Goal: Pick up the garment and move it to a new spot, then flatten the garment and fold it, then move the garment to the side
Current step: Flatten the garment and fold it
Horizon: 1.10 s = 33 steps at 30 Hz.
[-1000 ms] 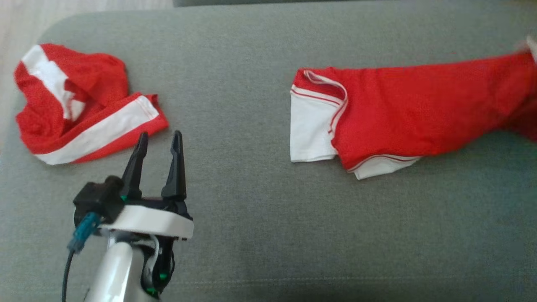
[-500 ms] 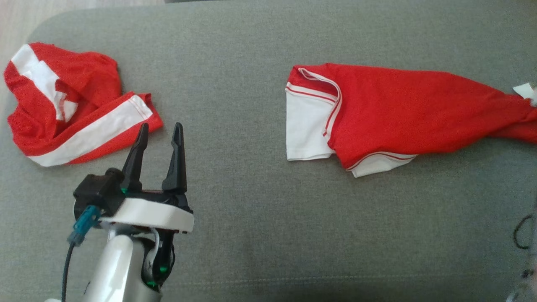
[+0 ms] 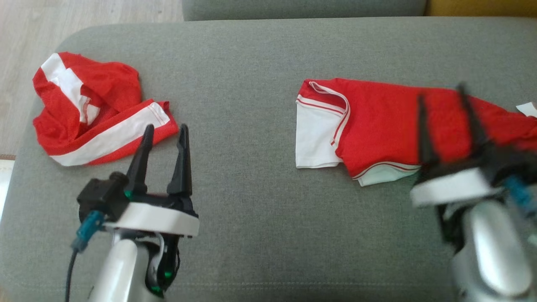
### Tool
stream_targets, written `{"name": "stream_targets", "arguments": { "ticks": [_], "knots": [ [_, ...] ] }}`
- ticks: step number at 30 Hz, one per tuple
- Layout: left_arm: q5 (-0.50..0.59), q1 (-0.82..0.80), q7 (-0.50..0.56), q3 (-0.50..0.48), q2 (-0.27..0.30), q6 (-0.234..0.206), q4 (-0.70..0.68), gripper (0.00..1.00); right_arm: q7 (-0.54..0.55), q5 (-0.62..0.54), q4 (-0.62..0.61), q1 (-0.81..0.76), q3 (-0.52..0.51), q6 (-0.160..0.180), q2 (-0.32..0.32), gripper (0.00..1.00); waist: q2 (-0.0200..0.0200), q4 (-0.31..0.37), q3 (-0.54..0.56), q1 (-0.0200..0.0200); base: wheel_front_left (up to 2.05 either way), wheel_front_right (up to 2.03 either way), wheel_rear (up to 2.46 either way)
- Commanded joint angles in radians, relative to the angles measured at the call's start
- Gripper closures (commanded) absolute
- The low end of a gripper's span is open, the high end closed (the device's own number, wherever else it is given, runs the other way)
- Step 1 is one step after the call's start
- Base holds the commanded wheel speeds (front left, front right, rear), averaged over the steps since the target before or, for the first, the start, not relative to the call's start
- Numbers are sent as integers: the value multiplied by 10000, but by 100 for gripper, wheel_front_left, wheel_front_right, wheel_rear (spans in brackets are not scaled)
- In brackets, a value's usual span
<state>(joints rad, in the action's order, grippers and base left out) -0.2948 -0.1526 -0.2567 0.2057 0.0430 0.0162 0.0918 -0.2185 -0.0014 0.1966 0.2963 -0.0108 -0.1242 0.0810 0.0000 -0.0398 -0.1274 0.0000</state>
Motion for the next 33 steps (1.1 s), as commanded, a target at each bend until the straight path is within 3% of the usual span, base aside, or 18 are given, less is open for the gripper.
{"name": "stream_targets", "arguments": {
  "ticks": [1, 7, 14, 20, 33],
  "knots": [
    [-61, -107, -51, -248, 72, -96, -410, 0, -182, -88, -397, -252, 511, -65, -120, 0, 0, -8, 48, 0, 0, 0, 0],
    [-49, 22, -51, -42, 72, -93, -446, 0, -369, 33, -169, -1244, 1122, -65, -298, 0, 0, -77, 54, 0, 0, 0, 0],
    [-58, -40, -51, 47, 72, -72, -407, 0, -394, 19, 193, -1034, 1644, -65, -305, 0, 0, -335, -148, 0, 0, 0, 0],
    [-136, -158, -51, 183, 72, -72, -311, 0, 423, -313, 1539, -360, 1980, -65, -306, 0, 0, -767, -514, 0, 0, 0, 0],
    [-280, -424, -51, 424, 72, -97, -155, 0, 851, -723, 3870, 916, 1330, -65, -307, 0, 0, -1509, -1070, 0, 0, 0, 0]
  ]
}}
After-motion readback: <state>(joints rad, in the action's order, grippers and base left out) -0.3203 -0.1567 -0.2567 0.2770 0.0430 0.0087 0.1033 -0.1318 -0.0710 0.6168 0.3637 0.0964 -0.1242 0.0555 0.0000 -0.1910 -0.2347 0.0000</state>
